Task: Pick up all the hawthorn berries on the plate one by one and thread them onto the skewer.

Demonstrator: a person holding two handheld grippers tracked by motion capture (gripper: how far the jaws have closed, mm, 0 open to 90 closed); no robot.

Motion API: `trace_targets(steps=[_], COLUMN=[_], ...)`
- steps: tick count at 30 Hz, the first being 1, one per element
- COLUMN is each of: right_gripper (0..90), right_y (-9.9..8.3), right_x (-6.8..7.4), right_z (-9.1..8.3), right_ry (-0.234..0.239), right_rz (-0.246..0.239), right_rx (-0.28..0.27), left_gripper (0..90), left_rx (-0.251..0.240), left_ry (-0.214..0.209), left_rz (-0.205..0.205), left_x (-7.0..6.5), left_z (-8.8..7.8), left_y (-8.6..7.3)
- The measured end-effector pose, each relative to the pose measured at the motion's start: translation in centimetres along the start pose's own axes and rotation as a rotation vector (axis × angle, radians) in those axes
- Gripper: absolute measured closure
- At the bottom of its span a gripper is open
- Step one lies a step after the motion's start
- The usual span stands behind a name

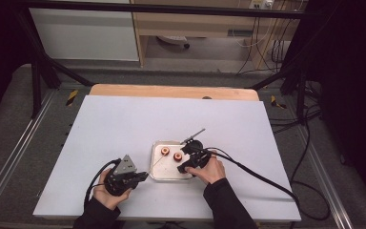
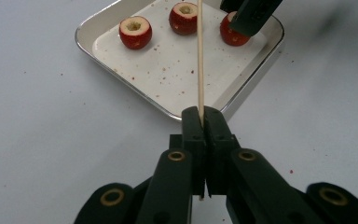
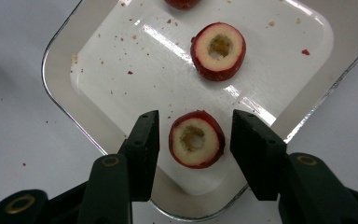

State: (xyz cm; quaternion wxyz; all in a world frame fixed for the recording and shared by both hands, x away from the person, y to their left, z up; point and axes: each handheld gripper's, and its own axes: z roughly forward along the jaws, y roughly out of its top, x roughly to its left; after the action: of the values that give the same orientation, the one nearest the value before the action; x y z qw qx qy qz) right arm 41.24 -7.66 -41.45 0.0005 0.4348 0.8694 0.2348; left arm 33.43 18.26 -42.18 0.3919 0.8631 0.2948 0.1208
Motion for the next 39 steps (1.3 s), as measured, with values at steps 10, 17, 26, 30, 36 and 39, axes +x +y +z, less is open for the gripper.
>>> trace_targets(steps=[10,17,26,30,36,39], right_gripper=[58.8,60.6,60.8,60.8,60.8,60.9], right_y=[0.0,0.0,0.2,0.1,-0.2,-0.5], right_x=[-0.1,-0.2,-0.2,-0.2,-0.3,-0.8], right_z=[0.6,0.6,-0.6,-1.8,-3.2,-3.6], right_ry=[0.001,0.003,0.032,0.046,0.072,0.086], right_rz=[0.017,0.026,0.039,0.048,0.055,0.064], right_rx=[0.021,0.032,-0.001,-0.058,-0.136,-0.184], left_gripper=[88.5,88.5,88.5,88.5,88.5,88.5], left_rx=[0.002,0.005,-0.004,-0.009,-0.026,-0.030], left_ry=[0.000,-0.001,0.001,0.004,0.011,0.013], left_rz=[0.001,0.003,0.004,0.001,-0.006,-0.009], left_x=[-0.1,-0.1,-0.1,-0.2,-0.2,-0.2], left_z=[0.1,0.1,0.0,-0.1,-0.3,-0.3], left_y=[0.0,0.0,0.0,0.0,0.0,0.1])
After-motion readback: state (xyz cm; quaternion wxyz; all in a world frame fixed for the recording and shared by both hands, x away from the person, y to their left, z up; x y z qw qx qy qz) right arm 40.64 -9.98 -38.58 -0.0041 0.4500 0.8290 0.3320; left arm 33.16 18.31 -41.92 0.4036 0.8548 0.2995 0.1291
